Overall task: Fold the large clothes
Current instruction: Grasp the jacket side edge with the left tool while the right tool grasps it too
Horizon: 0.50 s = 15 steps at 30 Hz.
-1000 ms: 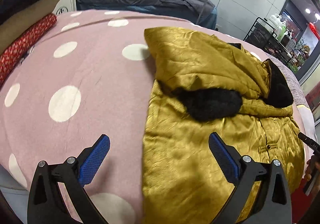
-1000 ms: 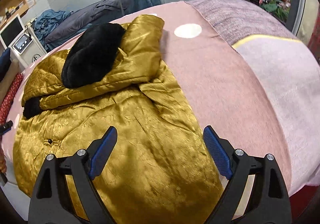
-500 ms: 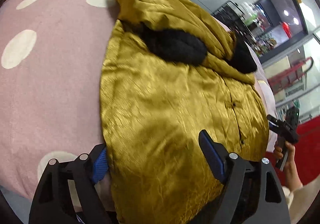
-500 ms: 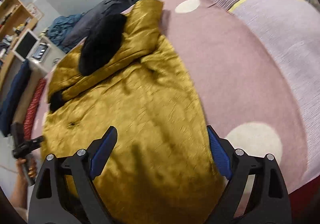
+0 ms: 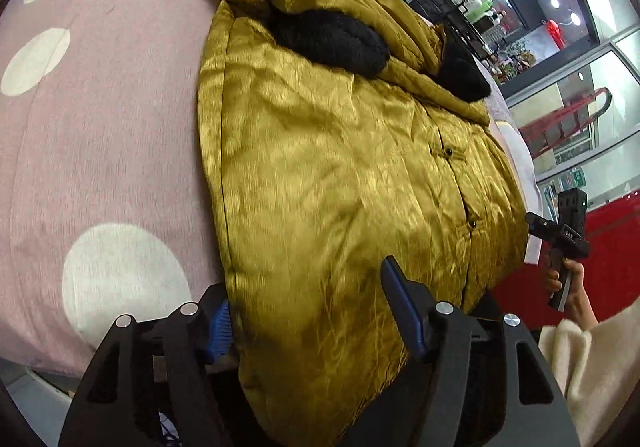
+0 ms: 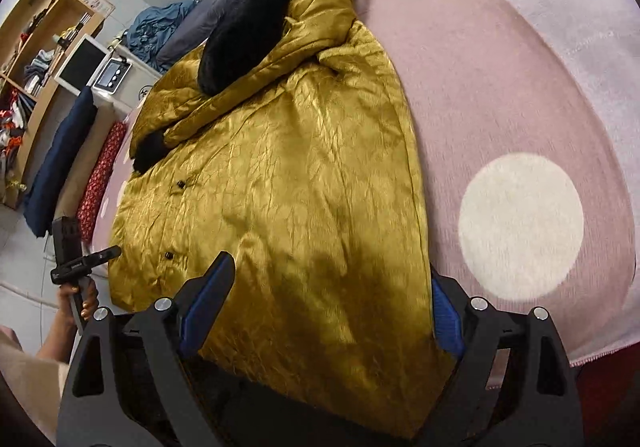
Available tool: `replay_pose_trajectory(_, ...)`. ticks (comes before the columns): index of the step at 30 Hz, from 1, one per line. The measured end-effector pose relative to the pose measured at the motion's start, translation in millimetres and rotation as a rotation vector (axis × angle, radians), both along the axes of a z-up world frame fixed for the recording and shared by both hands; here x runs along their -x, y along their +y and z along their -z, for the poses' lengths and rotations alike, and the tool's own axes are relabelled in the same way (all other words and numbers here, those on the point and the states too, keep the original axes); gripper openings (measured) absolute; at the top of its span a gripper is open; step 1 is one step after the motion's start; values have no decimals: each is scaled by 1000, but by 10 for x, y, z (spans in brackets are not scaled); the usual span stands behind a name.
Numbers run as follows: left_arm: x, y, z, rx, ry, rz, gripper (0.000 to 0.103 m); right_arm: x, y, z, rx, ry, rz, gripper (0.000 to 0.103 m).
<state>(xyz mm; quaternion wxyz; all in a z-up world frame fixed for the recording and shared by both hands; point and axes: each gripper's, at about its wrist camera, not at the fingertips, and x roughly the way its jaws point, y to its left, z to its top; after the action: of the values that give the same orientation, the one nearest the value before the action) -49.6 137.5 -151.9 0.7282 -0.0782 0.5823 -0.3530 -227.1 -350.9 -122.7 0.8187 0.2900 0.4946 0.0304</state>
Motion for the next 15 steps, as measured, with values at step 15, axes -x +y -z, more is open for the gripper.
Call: replay_pose_trajectory(15,396,-150,298,-20,132,113,61,480,-122,260,-93,117,-48,60)
